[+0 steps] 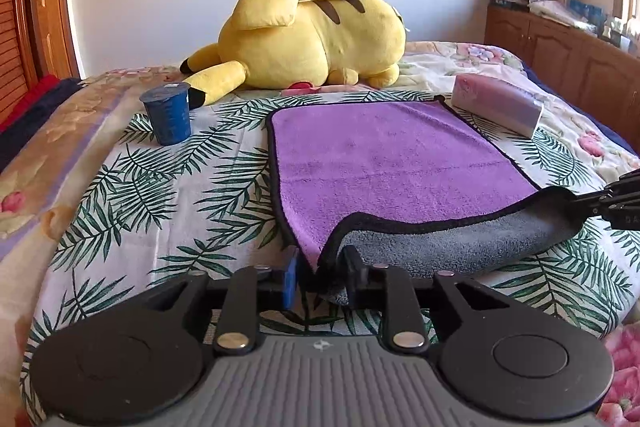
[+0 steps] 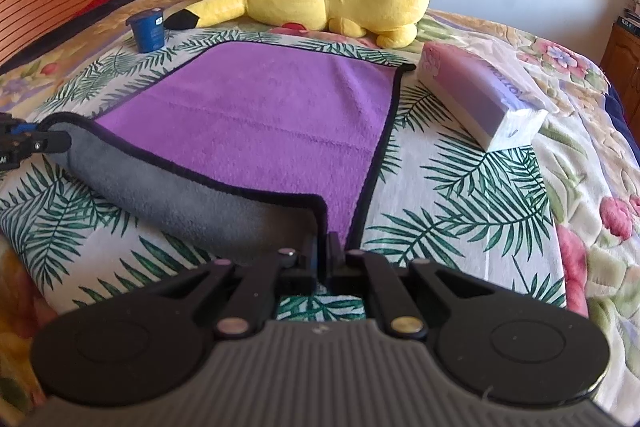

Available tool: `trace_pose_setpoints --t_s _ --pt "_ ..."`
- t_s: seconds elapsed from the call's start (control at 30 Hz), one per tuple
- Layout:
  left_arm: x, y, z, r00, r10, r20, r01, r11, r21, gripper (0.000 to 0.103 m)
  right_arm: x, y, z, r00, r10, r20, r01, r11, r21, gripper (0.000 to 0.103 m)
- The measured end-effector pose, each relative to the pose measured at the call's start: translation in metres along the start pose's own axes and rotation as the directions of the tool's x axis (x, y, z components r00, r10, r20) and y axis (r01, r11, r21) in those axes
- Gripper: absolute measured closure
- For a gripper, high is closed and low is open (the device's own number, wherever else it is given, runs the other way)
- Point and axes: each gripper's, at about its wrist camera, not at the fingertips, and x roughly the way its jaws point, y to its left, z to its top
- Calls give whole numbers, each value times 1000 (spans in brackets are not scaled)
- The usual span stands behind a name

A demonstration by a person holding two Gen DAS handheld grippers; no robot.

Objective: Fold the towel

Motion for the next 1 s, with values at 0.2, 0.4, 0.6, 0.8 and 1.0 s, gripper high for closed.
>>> trace_pose_setpoints --t_s 0.2,0.4,0.6,0.8,1.0 --pt "-2 2 1 1000 -4 14 4 1000 -3 100 1 0 -2 1000 -2 -5 2 1000 5 98" --pt "-5 0 2 999 -21 29 21 1000 4 103 1 0 -2 1000 -2 -3 2 1000 4 98" --pt "1 2 -1 1000 8 -1 -8 1000 -1 100 1 0 0 1000 -1 -2 1 1000 2 98" --pt "5 7 -4 1000 11 -28 -11 1000 -21 90 1 1 0 1000 0 -4 0 1000 0 98" --pt "4 5 -4 999 -30 -27 29 999 -24 103 2 1 0 1000 2 -3 -2 1000 0 98"
